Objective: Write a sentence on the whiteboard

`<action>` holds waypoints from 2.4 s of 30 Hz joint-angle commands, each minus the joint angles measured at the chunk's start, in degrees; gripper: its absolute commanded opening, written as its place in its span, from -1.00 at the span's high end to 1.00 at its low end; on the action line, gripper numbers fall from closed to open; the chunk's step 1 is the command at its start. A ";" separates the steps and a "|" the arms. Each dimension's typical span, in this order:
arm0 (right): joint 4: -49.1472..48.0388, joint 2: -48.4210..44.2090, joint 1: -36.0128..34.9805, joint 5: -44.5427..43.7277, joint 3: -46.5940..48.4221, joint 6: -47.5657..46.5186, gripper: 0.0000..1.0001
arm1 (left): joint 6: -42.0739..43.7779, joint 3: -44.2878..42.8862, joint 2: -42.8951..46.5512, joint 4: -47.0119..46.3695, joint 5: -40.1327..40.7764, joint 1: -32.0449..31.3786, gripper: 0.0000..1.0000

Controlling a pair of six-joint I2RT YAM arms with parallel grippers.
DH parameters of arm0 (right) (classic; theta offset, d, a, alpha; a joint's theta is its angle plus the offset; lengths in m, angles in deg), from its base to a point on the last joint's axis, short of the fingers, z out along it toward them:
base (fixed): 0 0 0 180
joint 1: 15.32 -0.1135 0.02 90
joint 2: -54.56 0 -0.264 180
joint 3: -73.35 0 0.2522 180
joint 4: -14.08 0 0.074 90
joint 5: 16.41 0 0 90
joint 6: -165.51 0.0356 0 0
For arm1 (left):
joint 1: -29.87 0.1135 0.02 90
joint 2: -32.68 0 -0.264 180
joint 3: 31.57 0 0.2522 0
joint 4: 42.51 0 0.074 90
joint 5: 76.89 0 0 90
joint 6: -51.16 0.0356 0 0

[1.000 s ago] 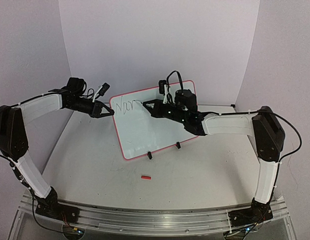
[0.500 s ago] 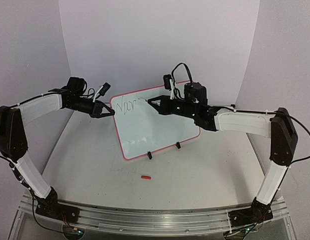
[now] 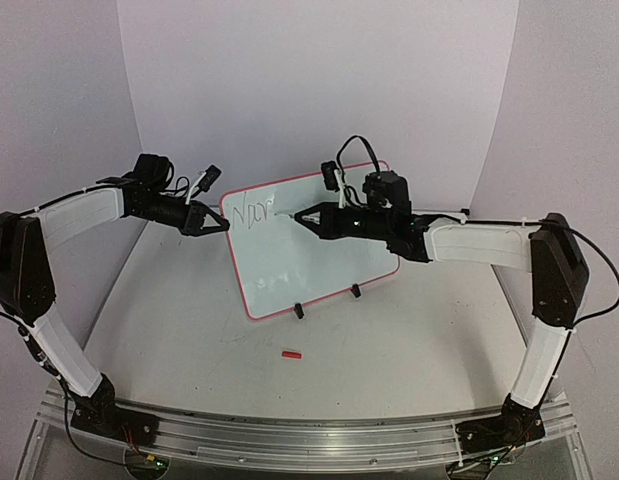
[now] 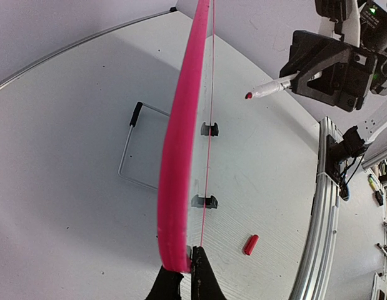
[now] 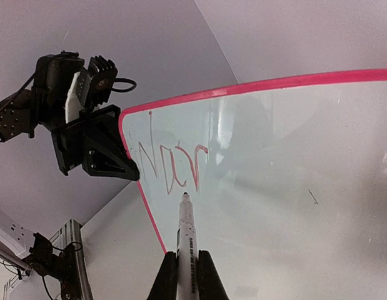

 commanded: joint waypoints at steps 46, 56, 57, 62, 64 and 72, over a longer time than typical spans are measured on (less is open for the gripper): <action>-3.69 5.21 0.62 -8.24 5.88 0.32 1.00 | 4.42 0.03 0.76 1.40 3.13 -1.19 1.00; -4.56 4.19 0.87 -9.37 1.84 1.20 1.00 | 4.39 0.03 0.86 1.37 3.11 -1.23 1.00; -4.62 4.11 0.87 -9.37 1.22 1.31 1.00 | 4.39 0.03 0.87 1.38 3.13 -1.28 1.00; -4.83 3.73 0.89 -9.37 -1.32 1.65 1.00 | 4.42 0.02 0.78 1.38 3.05 -1.27 1.00; -4.85 3.59 0.88 -9.28 -2.01 1.78 1.00 | 4.40 0.03 0.75 1.38 3.06 -1.27 1.00; -5.76 2.96 0.87 -9.78 -2.30 2.06 1.00 | 4.44 0.03 0.70 1.38 3.10 -1.28 1.00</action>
